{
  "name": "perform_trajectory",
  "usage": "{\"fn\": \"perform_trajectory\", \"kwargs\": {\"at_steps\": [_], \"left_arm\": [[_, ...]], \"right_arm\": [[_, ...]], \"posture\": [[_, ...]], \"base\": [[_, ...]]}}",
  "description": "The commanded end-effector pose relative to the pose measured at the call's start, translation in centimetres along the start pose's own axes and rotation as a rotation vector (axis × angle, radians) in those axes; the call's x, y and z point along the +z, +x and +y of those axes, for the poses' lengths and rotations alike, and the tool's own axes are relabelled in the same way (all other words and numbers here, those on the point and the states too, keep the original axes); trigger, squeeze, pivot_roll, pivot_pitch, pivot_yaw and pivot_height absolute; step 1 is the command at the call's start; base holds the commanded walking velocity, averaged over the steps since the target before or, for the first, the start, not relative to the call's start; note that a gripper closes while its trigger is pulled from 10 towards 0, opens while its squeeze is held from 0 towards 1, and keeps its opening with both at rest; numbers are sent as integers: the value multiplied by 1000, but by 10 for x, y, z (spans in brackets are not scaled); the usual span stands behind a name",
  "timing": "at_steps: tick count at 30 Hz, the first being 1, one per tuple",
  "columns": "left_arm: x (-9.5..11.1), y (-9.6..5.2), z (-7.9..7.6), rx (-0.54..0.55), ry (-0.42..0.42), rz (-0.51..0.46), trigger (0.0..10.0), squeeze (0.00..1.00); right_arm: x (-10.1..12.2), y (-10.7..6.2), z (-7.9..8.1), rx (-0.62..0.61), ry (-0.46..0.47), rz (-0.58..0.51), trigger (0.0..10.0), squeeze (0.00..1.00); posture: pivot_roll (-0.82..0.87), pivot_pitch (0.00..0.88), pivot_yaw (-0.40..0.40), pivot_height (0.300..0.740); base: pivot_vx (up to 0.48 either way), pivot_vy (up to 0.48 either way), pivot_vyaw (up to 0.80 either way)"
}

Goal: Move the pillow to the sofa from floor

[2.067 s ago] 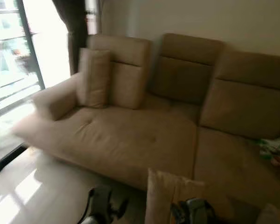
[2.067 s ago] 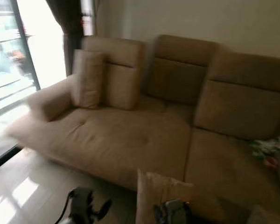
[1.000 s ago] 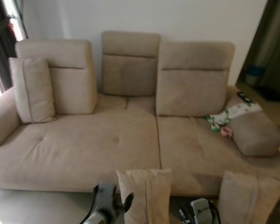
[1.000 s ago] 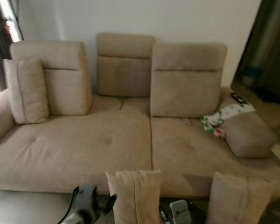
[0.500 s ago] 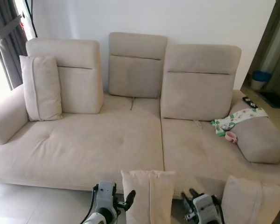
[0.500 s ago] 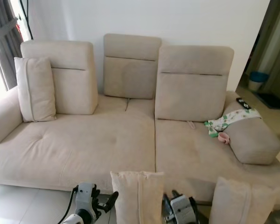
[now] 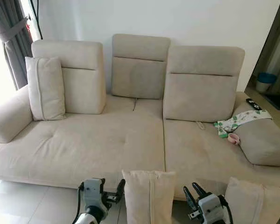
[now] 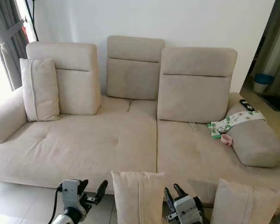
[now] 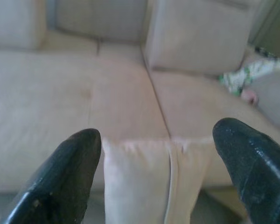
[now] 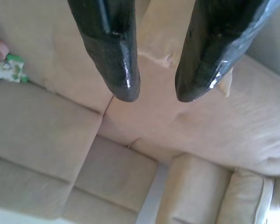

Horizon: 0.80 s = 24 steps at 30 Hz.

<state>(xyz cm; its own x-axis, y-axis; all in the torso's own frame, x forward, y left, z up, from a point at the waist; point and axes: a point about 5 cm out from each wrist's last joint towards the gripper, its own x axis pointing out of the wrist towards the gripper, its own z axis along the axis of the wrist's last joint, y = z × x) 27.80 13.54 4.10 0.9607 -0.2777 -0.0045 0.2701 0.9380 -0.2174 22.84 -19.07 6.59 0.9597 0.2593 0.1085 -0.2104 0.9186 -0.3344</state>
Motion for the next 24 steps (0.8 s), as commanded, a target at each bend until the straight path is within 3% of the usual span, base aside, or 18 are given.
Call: {"fn": "perform_trajectory", "kwargs": {"at_steps": [1, 4, 9, 24], "left_arm": [[9, -5, 1, -4, -5, -34, 10000, 0], [21, -16, 1, -11, 31, -72, 10000, 0], [31, -23, -1, -29, 55, -104, 10000, 0], [24, -22, -19, -60, 14, -35, 10000, 0]], "right_arm": [[6, -6, -5, -22, 13, -3, 10000, 0], [14, -16, -11, -30, 18, -7, 10000, 0], [17, -22, -14, -31, 31, 8, 10000, 0], [9, -23, -11, -86, 56, 61, 10000, 0]], "posture": [[194, 0, 6, 736], [197, 0, 8, 736], [203, 0, 7, 736], [201, 0, 8, 736]], "base": [[0, 0, 0], [0, 0, 0], [0, 0, 0], [0, 0, 0]]}}
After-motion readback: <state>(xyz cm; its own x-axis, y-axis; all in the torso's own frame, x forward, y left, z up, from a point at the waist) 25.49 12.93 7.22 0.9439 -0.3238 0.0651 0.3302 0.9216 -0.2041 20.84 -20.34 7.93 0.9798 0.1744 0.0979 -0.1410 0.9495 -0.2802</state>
